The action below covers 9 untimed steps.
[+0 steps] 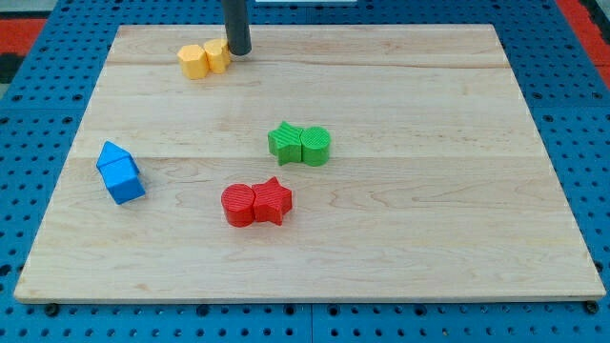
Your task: Move yellow heart to top left
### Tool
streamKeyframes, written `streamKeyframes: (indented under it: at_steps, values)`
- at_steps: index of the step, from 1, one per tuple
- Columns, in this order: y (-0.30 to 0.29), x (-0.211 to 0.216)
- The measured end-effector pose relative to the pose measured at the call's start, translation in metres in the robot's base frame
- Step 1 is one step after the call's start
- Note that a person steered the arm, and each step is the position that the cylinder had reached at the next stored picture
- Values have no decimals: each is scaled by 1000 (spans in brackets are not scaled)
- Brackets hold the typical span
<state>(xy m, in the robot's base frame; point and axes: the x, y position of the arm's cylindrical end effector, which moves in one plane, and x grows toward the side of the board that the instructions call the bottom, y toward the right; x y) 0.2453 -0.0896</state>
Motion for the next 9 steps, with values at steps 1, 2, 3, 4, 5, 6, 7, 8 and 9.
streamKeyframes:
  at_steps: [1, 2, 3, 4, 5, 6, 7, 8, 9]
  values:
    - [12, 2]
    - [12, 2]
    - [12, 2]
    - [12, 3]
    - [13, 18]
    - [7, 16]
    - [-16, 14]
    - [-22, 14]
    - [-56, 5]
